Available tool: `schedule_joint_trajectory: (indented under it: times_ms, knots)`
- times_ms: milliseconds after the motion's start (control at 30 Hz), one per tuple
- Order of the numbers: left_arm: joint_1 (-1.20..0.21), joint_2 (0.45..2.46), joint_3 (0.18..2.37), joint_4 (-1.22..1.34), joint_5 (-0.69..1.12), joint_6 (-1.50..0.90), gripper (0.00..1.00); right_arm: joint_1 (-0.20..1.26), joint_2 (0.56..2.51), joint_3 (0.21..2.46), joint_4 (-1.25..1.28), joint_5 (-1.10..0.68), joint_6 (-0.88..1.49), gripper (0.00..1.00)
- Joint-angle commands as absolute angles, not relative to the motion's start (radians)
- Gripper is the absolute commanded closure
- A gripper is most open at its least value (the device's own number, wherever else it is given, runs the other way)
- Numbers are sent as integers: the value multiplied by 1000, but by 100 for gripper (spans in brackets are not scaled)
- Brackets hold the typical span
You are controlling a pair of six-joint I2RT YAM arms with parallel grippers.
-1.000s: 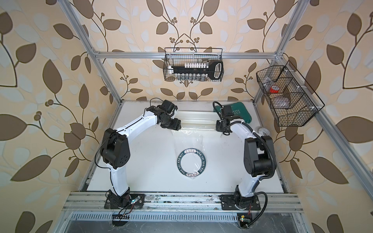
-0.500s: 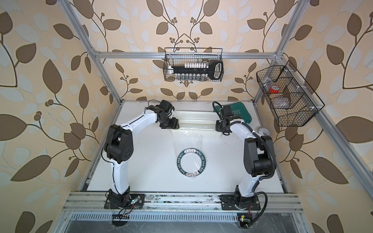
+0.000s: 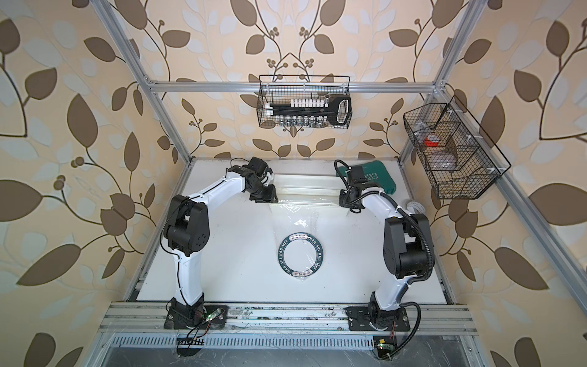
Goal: Wrap the plate with plastic wrap
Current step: Tear off the plastic wrap from the plastic wrap cutting box.
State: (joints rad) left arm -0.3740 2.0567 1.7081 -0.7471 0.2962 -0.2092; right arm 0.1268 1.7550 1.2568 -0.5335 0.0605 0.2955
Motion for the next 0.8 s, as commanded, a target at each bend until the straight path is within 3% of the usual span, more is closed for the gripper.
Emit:
schedule_joint_trajectory:
  times_ms: [0, 233, 367, 433, 500, 633, 767]
  knots:
    - [-375, 2057, 1710, -733, 385, -184, 64, 138, 1803, 1231, -580, 45, 321, 87]
    - [-339, 2046, 1661, -677, 506, -165, 83, 137, 1811, 1230, -574, 41, 322, 87]
    - [-339, 2050, 1663, -675, 514, -158, 84, 139, 1808, 1233, -575, 37, 322, 87]
    - [-339, 2043, 1671, -684, 509, -163, 78, 139, 1796, 1237, -577, 16, 322, 86]
    - [-336, 2026, 1678, -686, 505, -171, 66, 139, 1772, 1244, -577, -1, 324, 82]
    - [-312, 1968, 1668, -667, 511, -211, 45, 139, 1725, 1278, -606, 4, 331, 64]
    - [-279, 1876, 1576, -597, 538, -263, 37, 157, 1665, 1262, -617, 11, 349, 48]
